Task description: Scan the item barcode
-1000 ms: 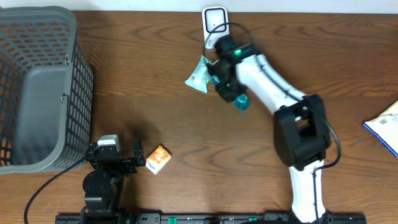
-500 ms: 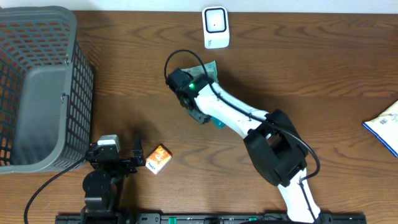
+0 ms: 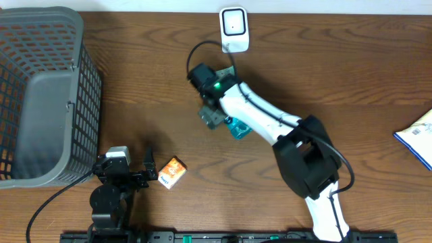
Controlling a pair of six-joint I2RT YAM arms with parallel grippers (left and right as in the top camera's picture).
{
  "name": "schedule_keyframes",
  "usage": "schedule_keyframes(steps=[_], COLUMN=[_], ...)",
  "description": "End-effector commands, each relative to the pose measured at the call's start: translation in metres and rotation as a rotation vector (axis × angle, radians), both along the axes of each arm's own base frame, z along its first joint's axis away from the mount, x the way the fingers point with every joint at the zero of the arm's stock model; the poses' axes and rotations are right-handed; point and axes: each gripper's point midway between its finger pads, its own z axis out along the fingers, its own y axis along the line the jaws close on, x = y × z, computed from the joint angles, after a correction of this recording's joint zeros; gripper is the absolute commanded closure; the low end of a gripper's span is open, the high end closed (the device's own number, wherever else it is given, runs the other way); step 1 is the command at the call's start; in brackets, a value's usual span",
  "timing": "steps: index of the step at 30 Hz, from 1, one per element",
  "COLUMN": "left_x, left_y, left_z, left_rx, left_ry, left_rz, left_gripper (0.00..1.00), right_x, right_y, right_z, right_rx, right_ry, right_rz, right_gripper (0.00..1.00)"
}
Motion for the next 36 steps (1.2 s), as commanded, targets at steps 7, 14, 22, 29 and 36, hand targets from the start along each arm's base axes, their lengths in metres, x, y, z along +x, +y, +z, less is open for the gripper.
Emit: schedule_keyframes(steps=[7, 14, 22, 29, 36], left_x=[0.000, 0.000, 0.000, 0.000, 0.000], left_y=[0.001, 0.001, 0.001, 0.001, 0.001], left_z=[-0.012, -0.012, -0.012, -0.012, -0.012], left_rx=[0.012, 0.012, 0.012, 0.012, 0.012], left_ry=[0.027, 0.027, 0.027, 0.027, 0.027], left_rz=[0.004, 0.004, 0.004, 0.004, 0.004], left_gripper=[0.02, 0.02, 0.02, 0.02, 0.02], right_x=[0.014, 0.013, 0.018, 0.019, 0.014], right_y=[0.008, 0.007, -0.002, -0.001, 0.019], right_z=[-0.017, -0.036, -0.064, -0.052, -0.008], right_rx=[0.237, 0.213, 0.157, 0.160, 0.279], right_ry=[0.143, 0.162, 0.165, 0.170, 0.257], right_rz=[0.080, 0.104, 0.080, 0.058, 0.077], right_gripper=[0.01, 0.01, 0.35, 0.58, 0.67])
